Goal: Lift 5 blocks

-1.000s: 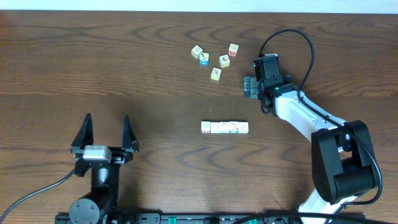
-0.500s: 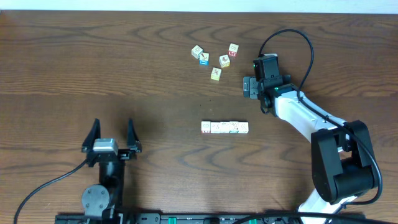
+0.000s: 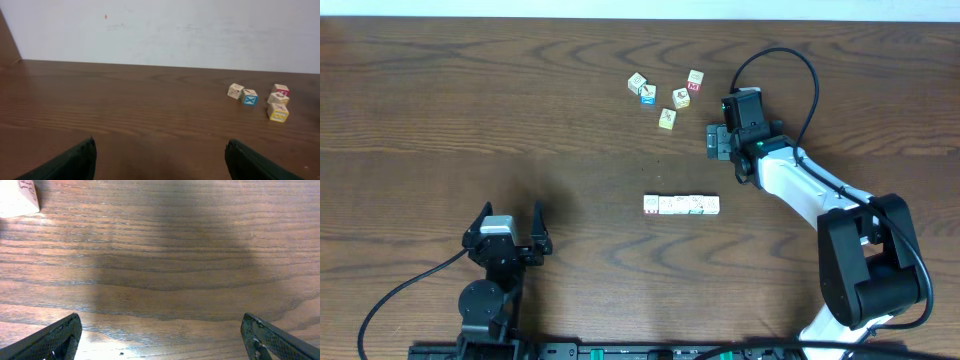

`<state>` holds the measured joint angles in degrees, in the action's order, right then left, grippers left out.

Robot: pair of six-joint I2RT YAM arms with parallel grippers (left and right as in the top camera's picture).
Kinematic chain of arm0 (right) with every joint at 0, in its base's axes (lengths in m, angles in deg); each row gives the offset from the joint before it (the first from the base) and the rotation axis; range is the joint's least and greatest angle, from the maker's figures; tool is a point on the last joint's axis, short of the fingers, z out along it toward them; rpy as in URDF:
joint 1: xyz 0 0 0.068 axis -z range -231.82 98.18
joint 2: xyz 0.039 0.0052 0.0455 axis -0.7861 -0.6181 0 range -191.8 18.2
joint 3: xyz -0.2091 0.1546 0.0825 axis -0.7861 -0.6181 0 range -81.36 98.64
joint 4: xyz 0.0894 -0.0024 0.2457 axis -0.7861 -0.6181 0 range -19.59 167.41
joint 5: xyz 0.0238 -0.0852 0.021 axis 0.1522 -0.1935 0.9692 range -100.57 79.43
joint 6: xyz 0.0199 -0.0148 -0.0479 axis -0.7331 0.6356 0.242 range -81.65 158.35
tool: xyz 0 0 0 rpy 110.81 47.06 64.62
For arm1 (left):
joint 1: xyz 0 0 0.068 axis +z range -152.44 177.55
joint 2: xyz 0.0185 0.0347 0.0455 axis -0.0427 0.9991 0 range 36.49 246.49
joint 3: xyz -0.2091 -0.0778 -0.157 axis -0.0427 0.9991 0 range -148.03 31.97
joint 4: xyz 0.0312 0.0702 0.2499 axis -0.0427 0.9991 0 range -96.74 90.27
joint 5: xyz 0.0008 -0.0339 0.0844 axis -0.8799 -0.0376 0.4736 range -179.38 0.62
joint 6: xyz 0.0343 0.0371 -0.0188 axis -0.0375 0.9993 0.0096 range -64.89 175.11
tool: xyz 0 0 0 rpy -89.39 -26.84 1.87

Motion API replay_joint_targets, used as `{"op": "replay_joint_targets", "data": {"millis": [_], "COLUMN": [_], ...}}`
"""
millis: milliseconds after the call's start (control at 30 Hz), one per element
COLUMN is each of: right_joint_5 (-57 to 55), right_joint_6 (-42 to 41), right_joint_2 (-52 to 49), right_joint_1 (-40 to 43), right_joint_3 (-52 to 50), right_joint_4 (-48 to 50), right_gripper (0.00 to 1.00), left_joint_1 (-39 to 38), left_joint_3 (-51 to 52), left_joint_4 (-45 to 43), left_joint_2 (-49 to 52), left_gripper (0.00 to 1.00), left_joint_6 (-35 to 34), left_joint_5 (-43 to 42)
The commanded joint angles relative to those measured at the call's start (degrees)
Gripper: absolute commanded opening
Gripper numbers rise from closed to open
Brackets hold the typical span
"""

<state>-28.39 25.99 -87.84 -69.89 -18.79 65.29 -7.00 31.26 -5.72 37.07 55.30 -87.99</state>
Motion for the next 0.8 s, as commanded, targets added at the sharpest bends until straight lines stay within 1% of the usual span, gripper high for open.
{"op": "replay_joint_targets", "data": {"millis": [0, 667, 767], "right_joint_5": [-0.7, -0.7, 0.2], "right_joint_6": [0.4, 0.4, 0.4], "right_joint_2": [-0.7, -0.7, 1.1], "right_joint_1": [-0.4, -0.3, -0.4], "right_joint_3": [0.5, 0.5, 0.5], "right_joint_4": [0.0, 0.0, -1.9], "right_gripper": [0.99, 0.99, 0.99], "left_joint_1": [0.7, 0.7, 0.7], "left_joint_3": [0.5, 0.5, 0.5], "left_joint_4": [3.2, 3.2, 3.2], "left_joint_2": [-0.5, -0.3, -0.3], "left_gripper": [0.83, 0.83, 0.83], "left_joint_6": [-0.3, -0.3, -0.3], "left_joint_5": [0.0, 0.1, 0.1]}}
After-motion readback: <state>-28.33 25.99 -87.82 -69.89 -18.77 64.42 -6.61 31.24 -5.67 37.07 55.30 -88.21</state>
